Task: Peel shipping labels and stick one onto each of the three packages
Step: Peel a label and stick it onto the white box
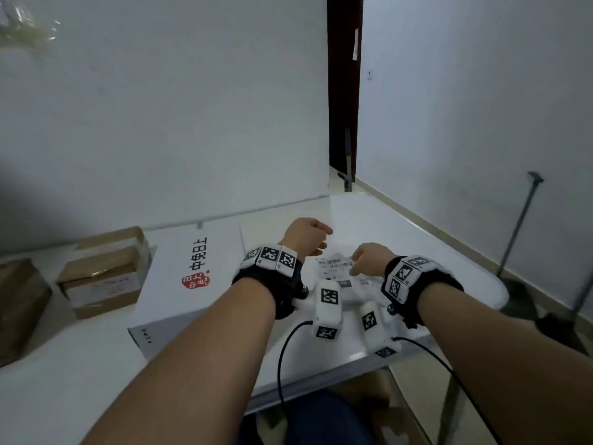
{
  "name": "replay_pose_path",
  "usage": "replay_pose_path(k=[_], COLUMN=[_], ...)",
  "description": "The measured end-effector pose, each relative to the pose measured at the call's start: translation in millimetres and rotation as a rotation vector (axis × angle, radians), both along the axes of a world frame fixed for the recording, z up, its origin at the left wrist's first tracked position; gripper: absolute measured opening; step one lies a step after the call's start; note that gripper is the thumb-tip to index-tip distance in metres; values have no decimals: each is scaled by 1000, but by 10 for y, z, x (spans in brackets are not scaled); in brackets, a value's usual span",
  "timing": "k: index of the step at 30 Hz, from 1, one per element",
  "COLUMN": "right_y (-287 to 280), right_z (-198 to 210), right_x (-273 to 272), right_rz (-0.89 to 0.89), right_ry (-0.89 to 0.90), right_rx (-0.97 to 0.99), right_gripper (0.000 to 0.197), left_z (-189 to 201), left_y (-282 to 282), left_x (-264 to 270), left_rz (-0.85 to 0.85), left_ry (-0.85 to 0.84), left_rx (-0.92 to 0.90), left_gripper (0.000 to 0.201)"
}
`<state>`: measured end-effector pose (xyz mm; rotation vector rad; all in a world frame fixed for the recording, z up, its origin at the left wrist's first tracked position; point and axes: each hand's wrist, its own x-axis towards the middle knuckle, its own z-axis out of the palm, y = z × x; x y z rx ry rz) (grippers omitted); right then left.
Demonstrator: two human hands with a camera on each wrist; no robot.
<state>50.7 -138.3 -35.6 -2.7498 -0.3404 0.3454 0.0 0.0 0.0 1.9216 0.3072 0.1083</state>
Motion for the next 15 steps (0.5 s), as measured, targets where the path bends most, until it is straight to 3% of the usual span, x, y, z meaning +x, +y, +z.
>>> replay_pose_path(k=[4,8,11,15], right_y=[-104,-90,-80,-68], right_z=[-101,-209,-214,-222], right_x=[-11,-39,-45,-47], right_rz=[-95,-105,-111,-98], right_ry=[83,25,73,87], right_rx=[5,-57,18,59], right_gripper=[68,89,82,53], left_z=[-181,-198,-212,-245], left_y=[-9,-150,-157,-148], left_x=[13,-11,21,42], left_rz=[74,50,53,66], left_ry=[59,62,59,59], left_rx=[-28,-37,-43,-43], left_gripper=[31,32,32,31])
